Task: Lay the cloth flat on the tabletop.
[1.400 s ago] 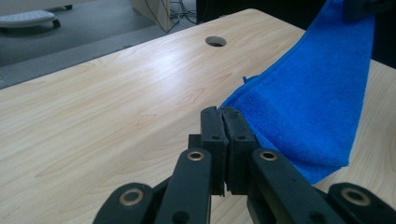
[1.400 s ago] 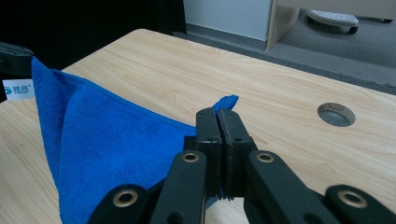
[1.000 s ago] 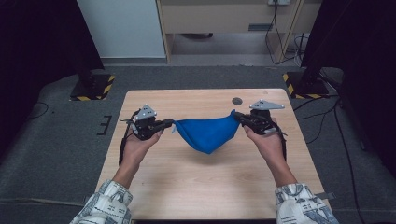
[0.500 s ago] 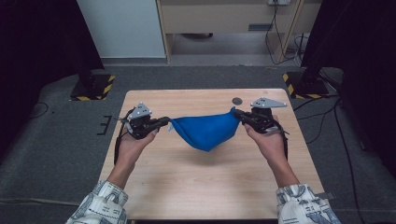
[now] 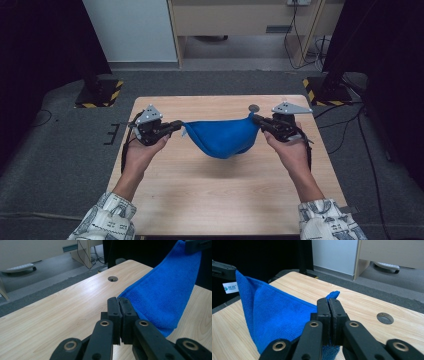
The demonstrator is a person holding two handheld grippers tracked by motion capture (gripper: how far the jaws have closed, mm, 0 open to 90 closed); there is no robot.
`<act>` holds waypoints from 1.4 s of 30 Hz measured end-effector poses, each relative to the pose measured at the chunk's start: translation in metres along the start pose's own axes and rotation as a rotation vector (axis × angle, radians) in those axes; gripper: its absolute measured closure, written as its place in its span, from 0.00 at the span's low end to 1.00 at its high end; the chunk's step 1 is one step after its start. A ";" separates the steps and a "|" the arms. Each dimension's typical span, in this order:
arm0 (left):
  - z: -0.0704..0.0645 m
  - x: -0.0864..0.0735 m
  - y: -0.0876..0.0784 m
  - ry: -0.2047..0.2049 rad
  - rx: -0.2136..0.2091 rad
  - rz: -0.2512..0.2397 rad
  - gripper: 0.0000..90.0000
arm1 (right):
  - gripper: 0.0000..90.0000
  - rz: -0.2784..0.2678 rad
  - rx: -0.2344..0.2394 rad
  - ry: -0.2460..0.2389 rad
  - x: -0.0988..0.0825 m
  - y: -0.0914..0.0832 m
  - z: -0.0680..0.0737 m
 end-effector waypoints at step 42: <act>-0.002 0.009 -0.020 0.017 -0.002 0.004 0.98 | 0.98 -0.003 -0.008 0.002 0.007 -0.011 -0.003</act>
Point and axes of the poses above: each handheld gripper's, and its own axes: y roughly forward along the jaws, x roughly out of its top, z roughly to its left, the point moved 10 cm from there along y, roughly forward along the jaws, and after that the axes turned 11 degrees about -y, right-handed, at the moved point
